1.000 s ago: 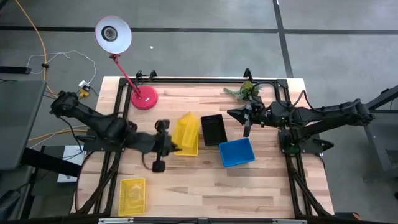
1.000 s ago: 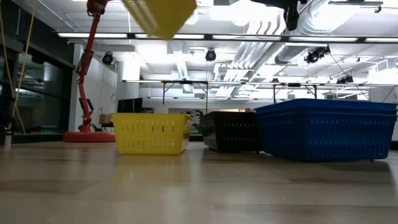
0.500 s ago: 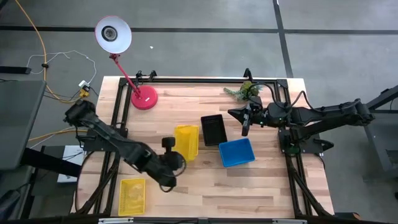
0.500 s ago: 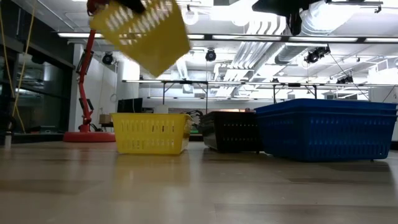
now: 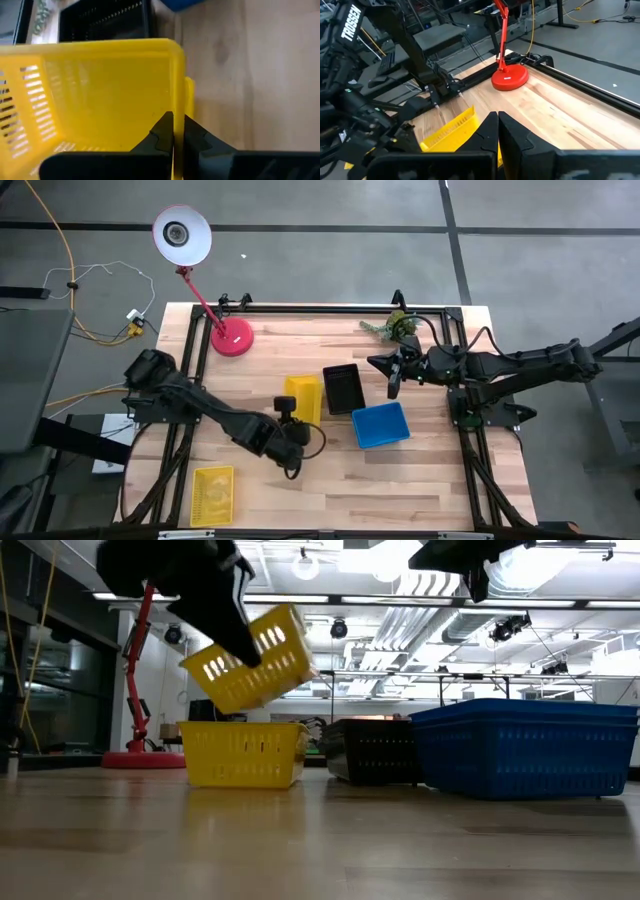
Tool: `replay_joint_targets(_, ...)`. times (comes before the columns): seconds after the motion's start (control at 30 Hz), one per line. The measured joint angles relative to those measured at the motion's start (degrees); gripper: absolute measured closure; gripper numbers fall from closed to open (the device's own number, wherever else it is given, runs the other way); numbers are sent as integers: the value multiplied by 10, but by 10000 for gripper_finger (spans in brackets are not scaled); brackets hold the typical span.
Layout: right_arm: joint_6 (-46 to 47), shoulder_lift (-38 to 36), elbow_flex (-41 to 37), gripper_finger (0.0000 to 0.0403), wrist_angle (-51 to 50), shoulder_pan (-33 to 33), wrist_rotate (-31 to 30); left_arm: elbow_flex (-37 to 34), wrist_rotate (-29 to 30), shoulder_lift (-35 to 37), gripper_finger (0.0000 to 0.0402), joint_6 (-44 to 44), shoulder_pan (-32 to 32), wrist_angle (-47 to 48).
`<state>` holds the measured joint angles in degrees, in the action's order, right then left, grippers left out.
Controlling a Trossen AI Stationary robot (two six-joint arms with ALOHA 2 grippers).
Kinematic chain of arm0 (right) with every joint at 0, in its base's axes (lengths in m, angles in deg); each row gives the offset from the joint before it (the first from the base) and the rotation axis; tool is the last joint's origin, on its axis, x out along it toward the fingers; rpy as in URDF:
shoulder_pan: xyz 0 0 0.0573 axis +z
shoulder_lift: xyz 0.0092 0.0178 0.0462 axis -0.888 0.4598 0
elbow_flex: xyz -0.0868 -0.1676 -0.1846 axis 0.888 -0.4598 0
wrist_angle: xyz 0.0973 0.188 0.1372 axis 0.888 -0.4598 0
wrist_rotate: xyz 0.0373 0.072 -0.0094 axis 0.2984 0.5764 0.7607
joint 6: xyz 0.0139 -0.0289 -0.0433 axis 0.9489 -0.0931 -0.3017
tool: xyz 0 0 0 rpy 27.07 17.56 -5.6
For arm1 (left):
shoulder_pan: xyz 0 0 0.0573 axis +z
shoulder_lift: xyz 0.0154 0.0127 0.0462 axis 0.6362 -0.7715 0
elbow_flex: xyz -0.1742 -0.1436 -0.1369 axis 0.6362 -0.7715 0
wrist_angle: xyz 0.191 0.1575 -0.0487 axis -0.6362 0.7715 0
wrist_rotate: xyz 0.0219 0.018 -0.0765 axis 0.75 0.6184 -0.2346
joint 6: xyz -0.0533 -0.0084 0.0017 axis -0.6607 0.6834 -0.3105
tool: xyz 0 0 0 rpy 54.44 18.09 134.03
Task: Stack baskets by color
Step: Stack the top yellow bin on the middle yellow bin
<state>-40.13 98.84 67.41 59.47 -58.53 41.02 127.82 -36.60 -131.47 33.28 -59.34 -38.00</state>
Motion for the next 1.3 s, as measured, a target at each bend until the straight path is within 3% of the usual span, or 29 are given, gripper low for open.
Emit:
replay_joint_targets(0.2,0,0,0,402,-4,0,0,0,-66,-3,401,17,30,0)
replay_joint_targets(0.43,0,0,0,402,-7,0,0,0,-77,-7,401,33,57,23)
replay_joint_targets(0.87,0,0,0,402,-14,0,0,0,-171,-7,401,33,66,35)
replay_joint_targets(1.3,0,0,0,402,-14,0,0,0,-157,-7,398,33,69,33)
